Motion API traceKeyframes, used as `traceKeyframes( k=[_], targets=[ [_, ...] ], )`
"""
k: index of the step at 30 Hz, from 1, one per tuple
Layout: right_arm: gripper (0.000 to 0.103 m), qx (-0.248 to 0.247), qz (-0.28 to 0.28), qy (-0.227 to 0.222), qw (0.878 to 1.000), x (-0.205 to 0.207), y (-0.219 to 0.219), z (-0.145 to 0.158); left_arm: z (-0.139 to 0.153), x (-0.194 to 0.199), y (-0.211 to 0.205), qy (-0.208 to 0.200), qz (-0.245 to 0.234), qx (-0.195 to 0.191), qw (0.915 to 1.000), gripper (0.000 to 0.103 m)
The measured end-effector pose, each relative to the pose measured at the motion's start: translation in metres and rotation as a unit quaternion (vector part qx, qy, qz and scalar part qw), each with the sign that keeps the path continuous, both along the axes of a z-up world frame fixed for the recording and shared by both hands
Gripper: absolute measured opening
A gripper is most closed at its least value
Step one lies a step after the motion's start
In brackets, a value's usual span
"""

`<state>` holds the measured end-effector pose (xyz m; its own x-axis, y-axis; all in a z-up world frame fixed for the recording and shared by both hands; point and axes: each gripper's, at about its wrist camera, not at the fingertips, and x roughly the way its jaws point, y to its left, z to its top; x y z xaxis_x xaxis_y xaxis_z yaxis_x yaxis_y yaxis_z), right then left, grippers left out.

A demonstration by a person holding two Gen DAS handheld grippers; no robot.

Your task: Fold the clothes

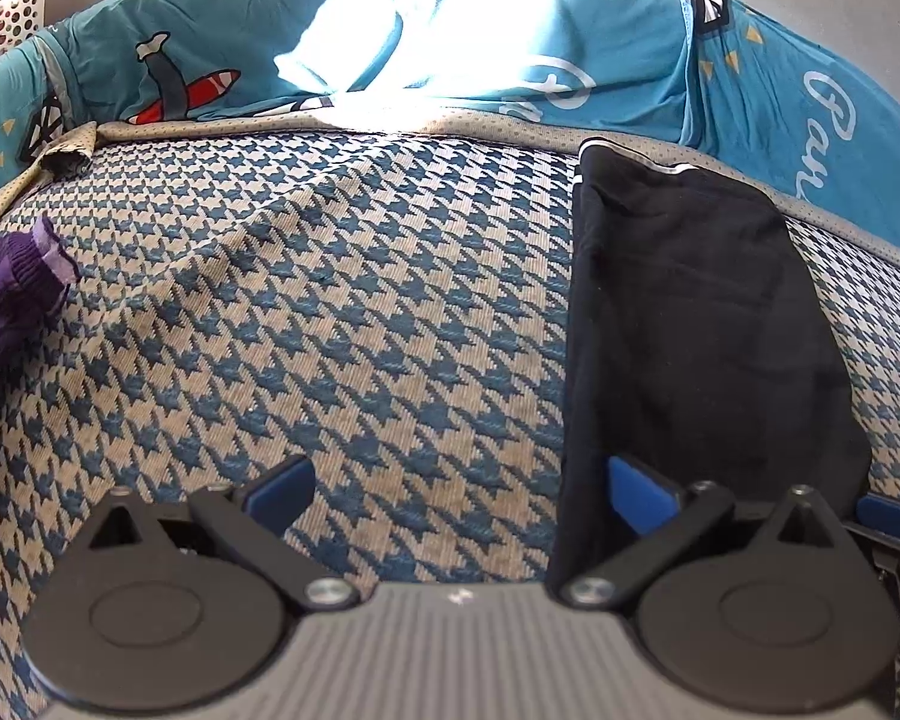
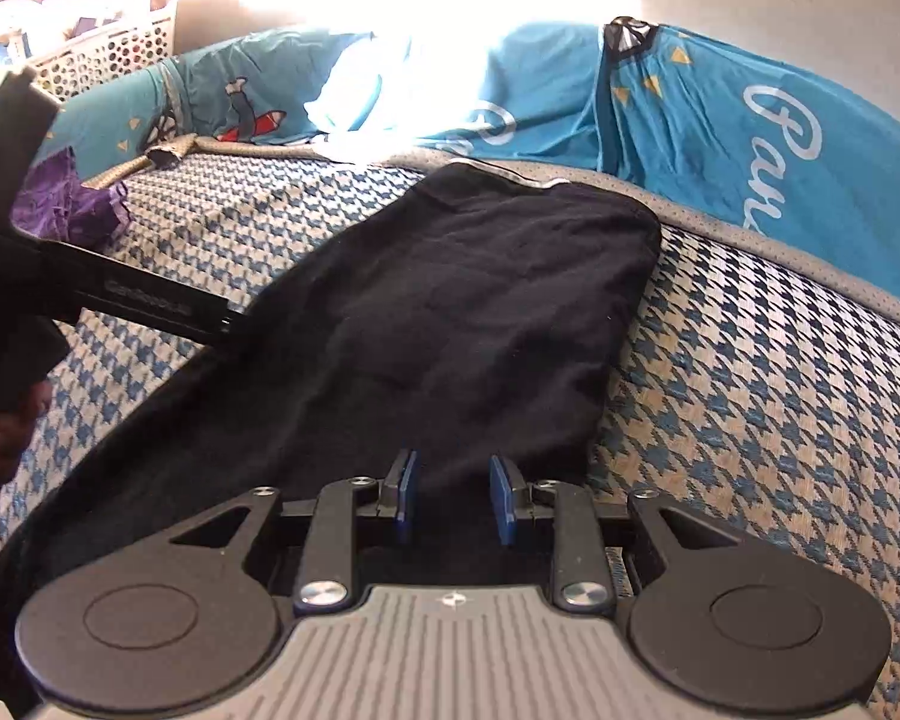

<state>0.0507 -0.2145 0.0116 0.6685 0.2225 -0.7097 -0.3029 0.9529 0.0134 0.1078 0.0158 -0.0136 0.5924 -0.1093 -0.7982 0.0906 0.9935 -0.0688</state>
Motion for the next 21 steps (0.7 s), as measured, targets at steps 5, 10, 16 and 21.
traceKeyframes(
  k=[5,10,16,21],
  targets=[
    [0.025,0.022,0.007,0.035,0.999,0.008,-0.021,-0.007,-0.007,0.001,-0.002,0.008,-0.002,0.011,0.9999,0.103],
    [0.025,0.017,0.018,0.040,0.999,0.009,-0.024,-0.007,-0.010,0.000,-0.009,0.001,-0.010,0.035,0.9993,0.103],
    [0.026,0.020,0.015,0.057,0.998,0.012,-0.029,-0.004,-0.012,0.001,-0.011,0.000,-0.007,0.038,0.9993,0.103],
    [0.029,0.033,-0.001,0.064,0.997,0.014,-0.037,0.001,-0.008,0.000,-0.011,0.000,0.000,0.041,0.9992,0.103]
  ],
)
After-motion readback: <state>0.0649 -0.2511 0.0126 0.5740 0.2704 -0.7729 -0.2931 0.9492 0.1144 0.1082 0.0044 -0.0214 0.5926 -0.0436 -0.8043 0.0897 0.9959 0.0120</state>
